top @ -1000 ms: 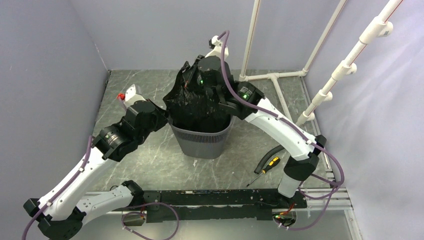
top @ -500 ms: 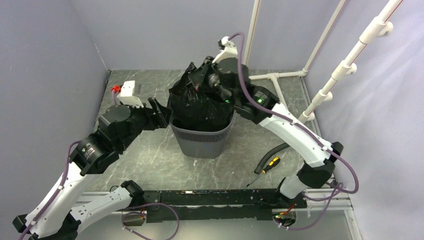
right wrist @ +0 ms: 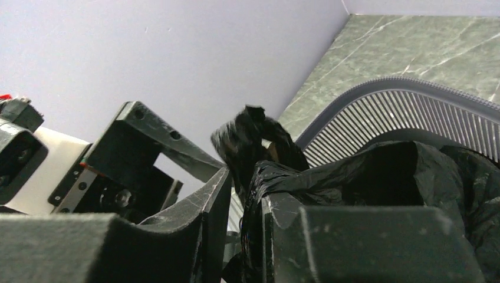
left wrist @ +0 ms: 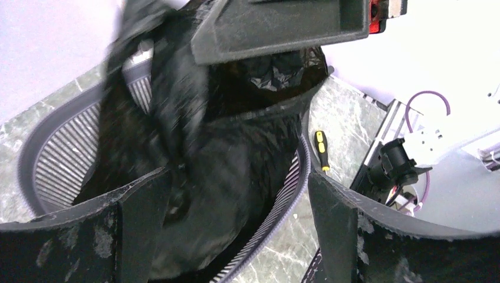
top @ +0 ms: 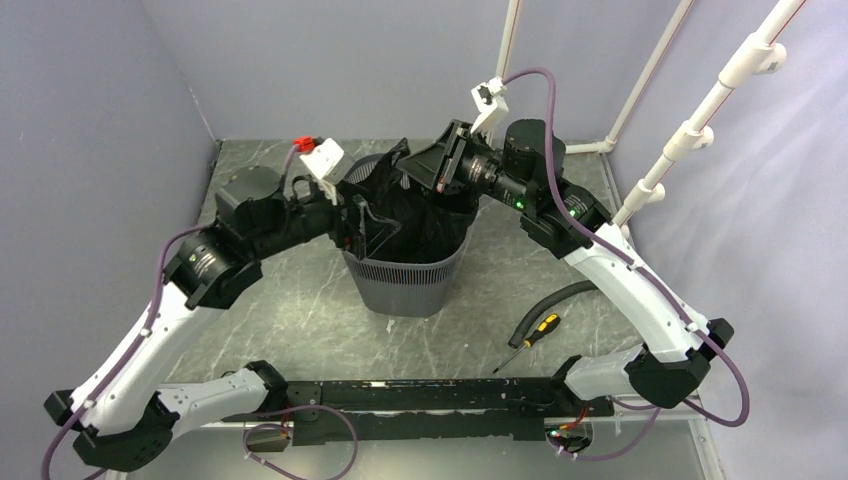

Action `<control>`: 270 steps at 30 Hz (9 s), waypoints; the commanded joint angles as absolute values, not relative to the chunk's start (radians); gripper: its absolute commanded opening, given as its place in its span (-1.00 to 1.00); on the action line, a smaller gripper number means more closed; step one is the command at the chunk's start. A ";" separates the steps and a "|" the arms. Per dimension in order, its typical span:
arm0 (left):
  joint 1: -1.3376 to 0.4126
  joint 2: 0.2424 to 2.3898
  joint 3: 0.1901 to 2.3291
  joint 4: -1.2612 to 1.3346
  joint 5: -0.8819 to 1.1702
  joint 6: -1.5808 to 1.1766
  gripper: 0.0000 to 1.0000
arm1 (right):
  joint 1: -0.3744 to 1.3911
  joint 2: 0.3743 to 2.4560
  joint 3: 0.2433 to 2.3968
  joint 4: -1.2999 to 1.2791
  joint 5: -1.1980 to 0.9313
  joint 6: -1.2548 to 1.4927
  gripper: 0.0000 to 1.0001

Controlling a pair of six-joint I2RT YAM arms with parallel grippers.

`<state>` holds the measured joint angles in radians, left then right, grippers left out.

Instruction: Put the trash bags into the trash bin

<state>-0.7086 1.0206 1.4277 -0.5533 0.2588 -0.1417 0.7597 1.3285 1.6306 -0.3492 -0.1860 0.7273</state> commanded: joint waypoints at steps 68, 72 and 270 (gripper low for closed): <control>-0.232 1.353 1.936 -0.758 1.046 0.061 -0.95 | 0.793 1.266 1.723 -0.452 0.038 0.631 -0.25; -0.232 1.249 1.801 -0.698 1.116 0.016 -0.95 | 0.785 1.338 1.885 -0.643 0.042 0.435 0.27; -0.287 0.971 1.271 -0.237 0.358 -0.347 -0.95 | 0.977 0.976 1.121 -0.095 0.636 0.766 -1.00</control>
<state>-0.2855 0.9890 1.3548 -0.3199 0.3294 -0.2653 0.9722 0.9707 1.1072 -0.1341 0.6636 0.7181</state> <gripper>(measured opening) 0.032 0.016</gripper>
